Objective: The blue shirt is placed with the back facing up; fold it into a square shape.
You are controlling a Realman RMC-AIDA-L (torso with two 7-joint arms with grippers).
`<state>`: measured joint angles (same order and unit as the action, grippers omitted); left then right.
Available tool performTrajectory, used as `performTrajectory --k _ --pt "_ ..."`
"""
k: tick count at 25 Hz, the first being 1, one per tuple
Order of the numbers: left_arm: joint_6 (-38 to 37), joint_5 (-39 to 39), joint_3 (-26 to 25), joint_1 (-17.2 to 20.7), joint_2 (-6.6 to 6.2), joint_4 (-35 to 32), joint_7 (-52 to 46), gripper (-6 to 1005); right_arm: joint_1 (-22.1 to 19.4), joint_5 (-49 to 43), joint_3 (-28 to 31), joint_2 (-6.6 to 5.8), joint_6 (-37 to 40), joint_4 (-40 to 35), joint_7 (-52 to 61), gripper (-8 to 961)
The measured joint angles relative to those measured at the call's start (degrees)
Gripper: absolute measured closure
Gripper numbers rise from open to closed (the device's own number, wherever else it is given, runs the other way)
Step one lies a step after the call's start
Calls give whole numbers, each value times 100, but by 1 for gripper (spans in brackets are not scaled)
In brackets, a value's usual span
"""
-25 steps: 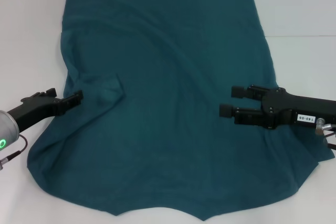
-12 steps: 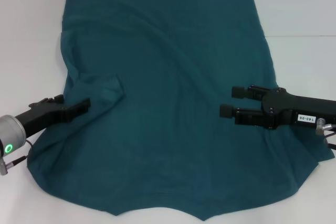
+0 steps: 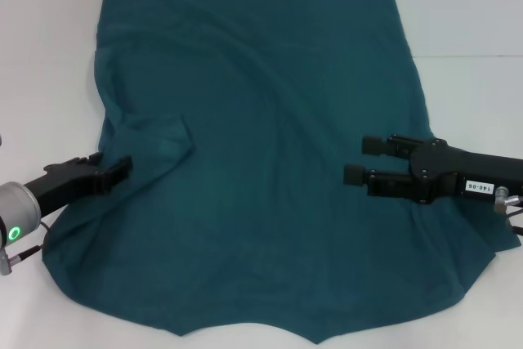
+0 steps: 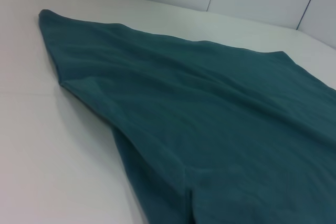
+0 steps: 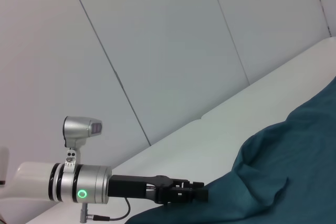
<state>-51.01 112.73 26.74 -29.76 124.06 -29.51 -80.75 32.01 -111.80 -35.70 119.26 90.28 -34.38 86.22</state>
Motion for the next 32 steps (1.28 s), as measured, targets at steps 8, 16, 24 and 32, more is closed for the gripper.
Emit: performTrajectory --k 8,16,24,32 --pt "136 1 20 4 4 -18 -60 648 -7 0 4 0 1 22 -12 64" --pt "156 3 17 -4 4 -28 -63 930 -11 0 2 0 -1 16 -9 64" --pt "70 4 28 -13 4 -73 -147 984 -13 0 1 1 -2 3 -13 69" --pt "-908 3 84 106 -19 -395 -559 997 -13 0 2 9 -2 -7 -10 70"
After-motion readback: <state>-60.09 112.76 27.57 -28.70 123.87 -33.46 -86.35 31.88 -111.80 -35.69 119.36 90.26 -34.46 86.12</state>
